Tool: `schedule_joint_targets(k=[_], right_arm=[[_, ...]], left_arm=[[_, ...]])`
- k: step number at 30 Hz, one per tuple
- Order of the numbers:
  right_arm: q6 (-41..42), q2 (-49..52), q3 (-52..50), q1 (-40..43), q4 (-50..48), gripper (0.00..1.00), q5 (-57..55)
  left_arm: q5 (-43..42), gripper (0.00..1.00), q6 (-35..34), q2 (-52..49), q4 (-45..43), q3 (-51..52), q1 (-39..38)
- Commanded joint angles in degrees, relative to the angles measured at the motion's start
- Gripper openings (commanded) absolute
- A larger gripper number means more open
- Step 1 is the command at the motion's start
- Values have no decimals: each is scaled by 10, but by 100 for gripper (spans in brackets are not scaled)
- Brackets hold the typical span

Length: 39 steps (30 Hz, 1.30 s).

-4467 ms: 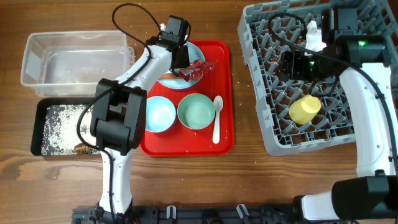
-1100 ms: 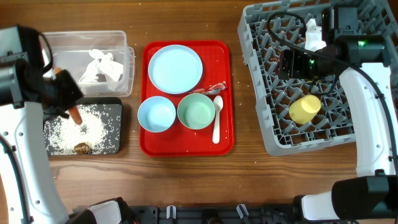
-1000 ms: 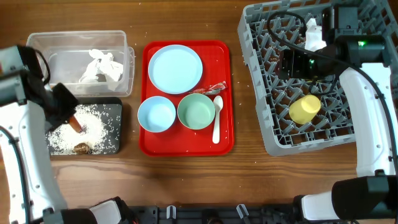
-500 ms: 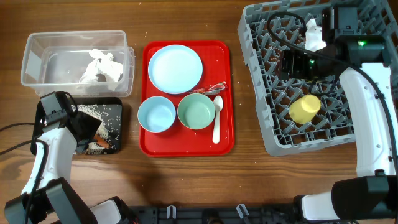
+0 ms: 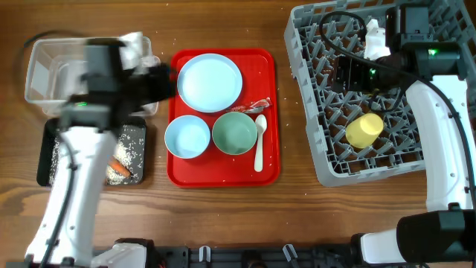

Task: Sort waste into correct bins and load items into the dishwasher rack

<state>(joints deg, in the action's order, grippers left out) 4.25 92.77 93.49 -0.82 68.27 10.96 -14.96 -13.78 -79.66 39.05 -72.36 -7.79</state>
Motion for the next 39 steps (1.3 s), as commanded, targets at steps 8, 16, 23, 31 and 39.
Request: schedule_joint_targets(k=[8,16,23,31,39], right_arm=[[-13,-3,-2,0,4,92,11],[-13,-3,-2,0,10,92,9],[-19,-3,-2,0,14,92,7],[-26,-3,-2,0,14,92,7],[-26,-3,-2,0,14,92,7]], left_arm=[[199,83,246,-329,33,-199,-274],[230,80,377,-431,64,-249,-276],[230,78,406,-468,53,-249,-267],[206,71,406,-472,25,-243,-266],[169,63,406,-517,21,-242,-266]])
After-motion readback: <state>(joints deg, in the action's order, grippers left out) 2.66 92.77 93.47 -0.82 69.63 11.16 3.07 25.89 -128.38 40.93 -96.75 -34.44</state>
